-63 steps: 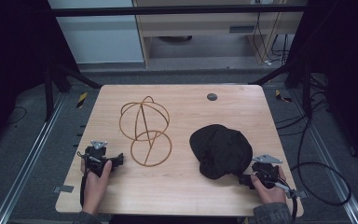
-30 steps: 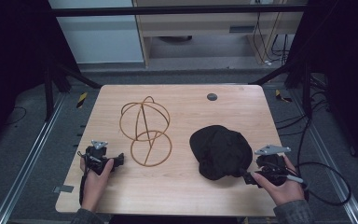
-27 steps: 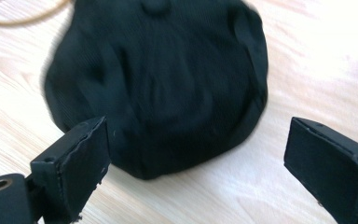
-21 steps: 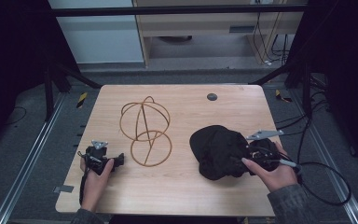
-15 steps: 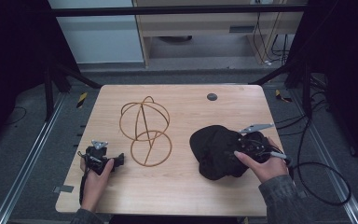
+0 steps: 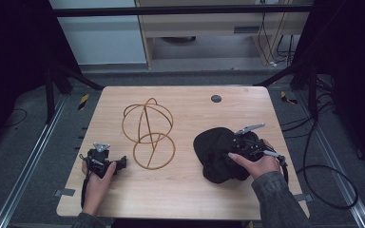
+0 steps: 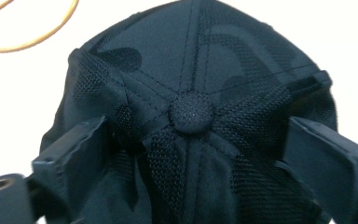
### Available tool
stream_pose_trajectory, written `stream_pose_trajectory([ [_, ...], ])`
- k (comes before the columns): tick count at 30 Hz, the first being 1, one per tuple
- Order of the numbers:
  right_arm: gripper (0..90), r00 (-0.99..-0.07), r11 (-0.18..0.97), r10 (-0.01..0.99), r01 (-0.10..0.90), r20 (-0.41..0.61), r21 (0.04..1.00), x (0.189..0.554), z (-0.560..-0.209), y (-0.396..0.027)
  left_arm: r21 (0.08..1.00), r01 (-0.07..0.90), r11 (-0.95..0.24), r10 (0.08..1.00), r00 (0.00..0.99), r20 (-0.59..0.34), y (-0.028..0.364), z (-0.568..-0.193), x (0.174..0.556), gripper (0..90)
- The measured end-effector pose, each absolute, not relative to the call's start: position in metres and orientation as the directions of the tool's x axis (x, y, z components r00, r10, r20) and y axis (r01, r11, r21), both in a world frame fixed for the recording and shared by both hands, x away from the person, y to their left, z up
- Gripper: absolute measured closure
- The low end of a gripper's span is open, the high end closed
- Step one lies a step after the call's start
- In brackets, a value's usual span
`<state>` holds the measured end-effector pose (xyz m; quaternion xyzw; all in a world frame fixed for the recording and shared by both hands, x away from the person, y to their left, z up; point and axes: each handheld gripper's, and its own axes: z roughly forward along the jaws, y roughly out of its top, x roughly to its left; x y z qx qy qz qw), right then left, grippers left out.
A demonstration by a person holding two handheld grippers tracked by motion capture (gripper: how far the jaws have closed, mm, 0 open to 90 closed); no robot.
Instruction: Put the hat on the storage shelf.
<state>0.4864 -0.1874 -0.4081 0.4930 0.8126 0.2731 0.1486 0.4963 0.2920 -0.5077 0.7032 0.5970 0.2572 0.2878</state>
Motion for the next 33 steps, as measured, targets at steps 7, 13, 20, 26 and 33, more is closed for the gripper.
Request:
stream_pose_trajectory([
  [7,46.0,-0.494,0.380,0.868,0.731,0.056,0.567,0.487,-0.412,-0.193,0.712,0.692,-0.121,0.988,0.154,0.018,0.292,-0.508,0.496,0.0],
  [13,71.9,-0.515,0.380,0.853,0.724,0.086,0.576,0.488,-0.411,-0.198,0.712,0.692,-0.122,0.988,0.155,0.018,0.291,-0.508,0.496,0.0],
  [20,83.6,-0.520,0.365,0.846,0.726,0.118,0.583,0.495,-0.399,-0.202,0.712,0.692,-0.122,0.988,0.155,0.018,0.291,-0.508,0.496,0.0],
  [26,85.4,-0.534,0.372,0.833,0.735,0.146,0.567,0.504,-0.372,-0.199,0.712,0.692,-0.122,0.988,0.155,0.018,0.291,-0.508,0.496,0.0],
  [33,85.6,-0.537,0.368,0.830,0.731,0.150,0.575,0.521,-0.330,-0.197,0.712,0.692,-0.121,0.988,0.155,0.017,0.291,-0.508,0.496,0.0],
])
